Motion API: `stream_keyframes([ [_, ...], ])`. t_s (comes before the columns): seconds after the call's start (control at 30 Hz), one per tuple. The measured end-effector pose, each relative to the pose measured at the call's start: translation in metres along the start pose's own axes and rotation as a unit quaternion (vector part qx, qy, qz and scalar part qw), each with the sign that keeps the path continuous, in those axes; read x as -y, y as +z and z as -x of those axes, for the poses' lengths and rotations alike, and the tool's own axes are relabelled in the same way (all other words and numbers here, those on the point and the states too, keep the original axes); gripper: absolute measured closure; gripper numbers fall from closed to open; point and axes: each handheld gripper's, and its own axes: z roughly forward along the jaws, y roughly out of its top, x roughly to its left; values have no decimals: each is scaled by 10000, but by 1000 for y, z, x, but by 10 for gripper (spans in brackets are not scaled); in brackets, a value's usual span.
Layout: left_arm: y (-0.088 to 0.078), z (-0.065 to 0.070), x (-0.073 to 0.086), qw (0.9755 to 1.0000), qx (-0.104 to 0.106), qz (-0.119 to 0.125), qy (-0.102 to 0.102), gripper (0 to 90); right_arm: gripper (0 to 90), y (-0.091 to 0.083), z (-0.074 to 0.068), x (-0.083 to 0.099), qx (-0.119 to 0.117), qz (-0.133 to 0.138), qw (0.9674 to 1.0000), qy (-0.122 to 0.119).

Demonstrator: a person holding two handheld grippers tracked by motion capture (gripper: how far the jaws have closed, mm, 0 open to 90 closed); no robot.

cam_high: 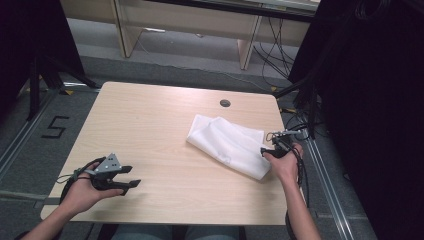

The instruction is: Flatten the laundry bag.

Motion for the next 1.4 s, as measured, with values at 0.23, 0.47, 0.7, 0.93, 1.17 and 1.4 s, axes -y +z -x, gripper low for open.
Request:
stream_keyframes([
  [0.23,0,-1,0,10000,31,-7,15,396,421,19,-1,-5,-8,-266,9996,-62],
  [0.47,0,1,1,10000,33,-40,-45,396,530,30,-5,-3,-197,-422,9986,-243],
  [0.7,0,1,0,10000,37,-58,57,396,737,31,-7,-2,-396,-483,9977,-280],
  [0.93,-1,-1,0,9999,57,-100,84,396,900,28,-17,-7,-273,-598,9968,-451],
  [1.17,2,1,1,10000,74,-34,25,396,900,23,-16,-3,-305,-453,9976,-425],
  [1.4,1,-1,0,9998,28,-160,137,396,900,1,-17,-11,-368,-185,9986,-333],
])
